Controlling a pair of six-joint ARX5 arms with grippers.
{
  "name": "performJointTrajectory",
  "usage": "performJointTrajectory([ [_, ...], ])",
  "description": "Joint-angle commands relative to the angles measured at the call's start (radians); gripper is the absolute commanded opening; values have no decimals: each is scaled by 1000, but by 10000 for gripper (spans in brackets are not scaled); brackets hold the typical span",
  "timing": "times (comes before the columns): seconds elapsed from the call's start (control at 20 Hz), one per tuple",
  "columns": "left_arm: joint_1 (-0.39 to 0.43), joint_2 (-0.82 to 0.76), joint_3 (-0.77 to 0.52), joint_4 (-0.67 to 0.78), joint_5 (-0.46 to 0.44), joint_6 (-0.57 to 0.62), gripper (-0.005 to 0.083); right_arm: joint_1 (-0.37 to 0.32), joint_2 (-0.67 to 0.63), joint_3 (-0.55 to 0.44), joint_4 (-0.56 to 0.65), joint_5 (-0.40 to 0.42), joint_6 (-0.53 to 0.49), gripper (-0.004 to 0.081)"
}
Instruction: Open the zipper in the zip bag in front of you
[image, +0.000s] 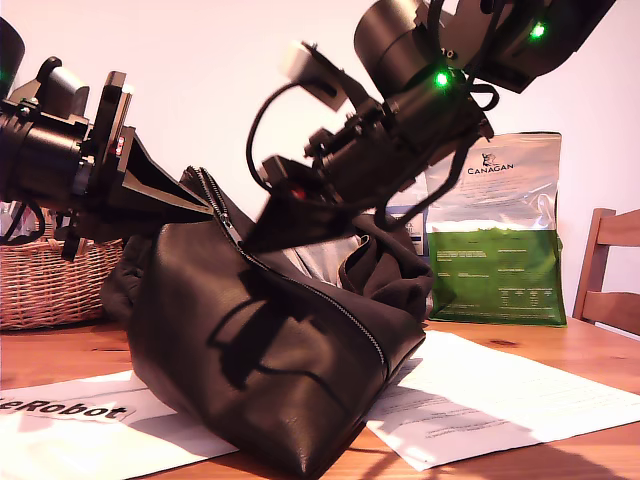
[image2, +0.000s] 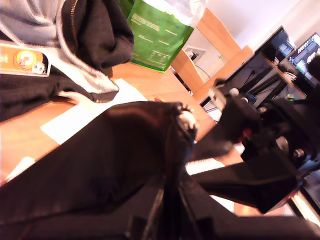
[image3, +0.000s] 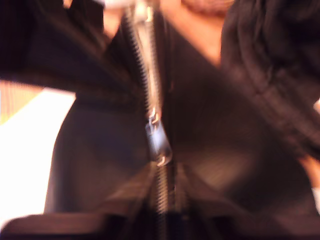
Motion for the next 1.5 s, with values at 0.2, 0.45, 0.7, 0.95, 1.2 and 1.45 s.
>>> performJointTrajectory([
  [0.2,-1,-2,2,1,4,-42,-25,35,6,-11,34,47,-8,229],
  [0.45,-2,-2,2,1,5,-57,-25,55,7,-11,60,85,-10,194],
  [0.7,-2,-2,2,4,6,-67,-25,63,20,-11,40,107,-35,176],
  [0.95,-2,-2,2,8,6,-67,-25,112,23,-11,45,200,-66,176],
  [1.2,-2,-2,2,9,9,-67,-25,135,25,-11,33,276,-93,176],
  [1.45,-2,-2,2,9,9,-66,-25,157,25,-11,2,277,-109,173],
])
